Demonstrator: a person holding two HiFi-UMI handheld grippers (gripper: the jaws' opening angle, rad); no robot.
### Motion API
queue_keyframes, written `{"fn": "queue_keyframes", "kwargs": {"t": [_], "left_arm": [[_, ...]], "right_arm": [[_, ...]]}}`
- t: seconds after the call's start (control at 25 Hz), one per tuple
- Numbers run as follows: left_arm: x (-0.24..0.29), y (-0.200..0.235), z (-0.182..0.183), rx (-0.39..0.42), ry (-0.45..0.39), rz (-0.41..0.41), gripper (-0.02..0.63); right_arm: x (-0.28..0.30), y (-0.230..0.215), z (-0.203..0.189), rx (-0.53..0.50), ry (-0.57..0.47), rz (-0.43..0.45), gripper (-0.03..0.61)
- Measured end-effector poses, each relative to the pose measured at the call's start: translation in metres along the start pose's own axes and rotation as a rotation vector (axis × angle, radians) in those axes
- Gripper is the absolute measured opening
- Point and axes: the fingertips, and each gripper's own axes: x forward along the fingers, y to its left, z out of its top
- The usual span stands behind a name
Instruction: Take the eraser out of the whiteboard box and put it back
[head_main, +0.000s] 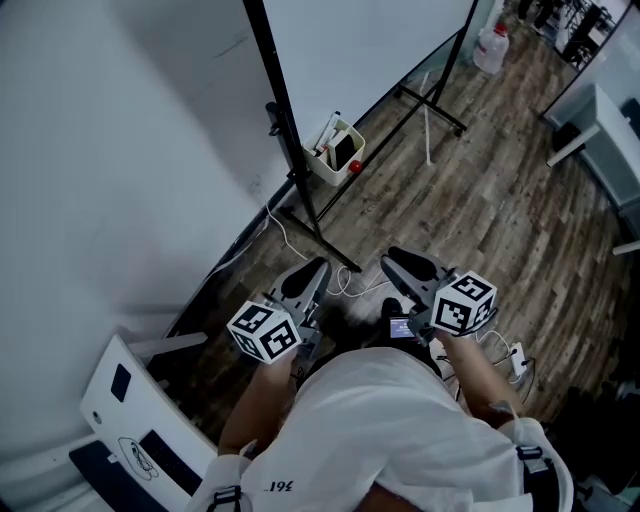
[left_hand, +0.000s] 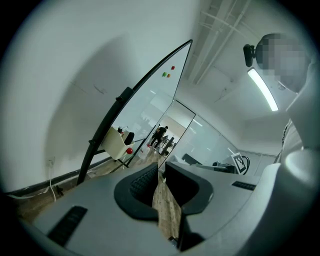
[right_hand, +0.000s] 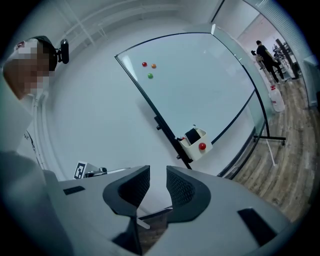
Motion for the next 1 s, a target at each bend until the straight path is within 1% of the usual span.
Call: {"fn": "queue_keyframes", "kwargs": {"t": [0.32, 1.0], "left_arm": [[0.018, 0.002, 0.004, -0.007, -0.042, 0.067, 0.035], [0.059, -0.003, 0.008, -0.014, -0.075, 0.117, 0.035]], "right_arm": [[0.004, -0.019, 0.013, -0.031, 0.047, 0.061, 0.104], [-0.003, -0.056, 0.035, -0.038, 0.082, 0.101, 0.104]]}}
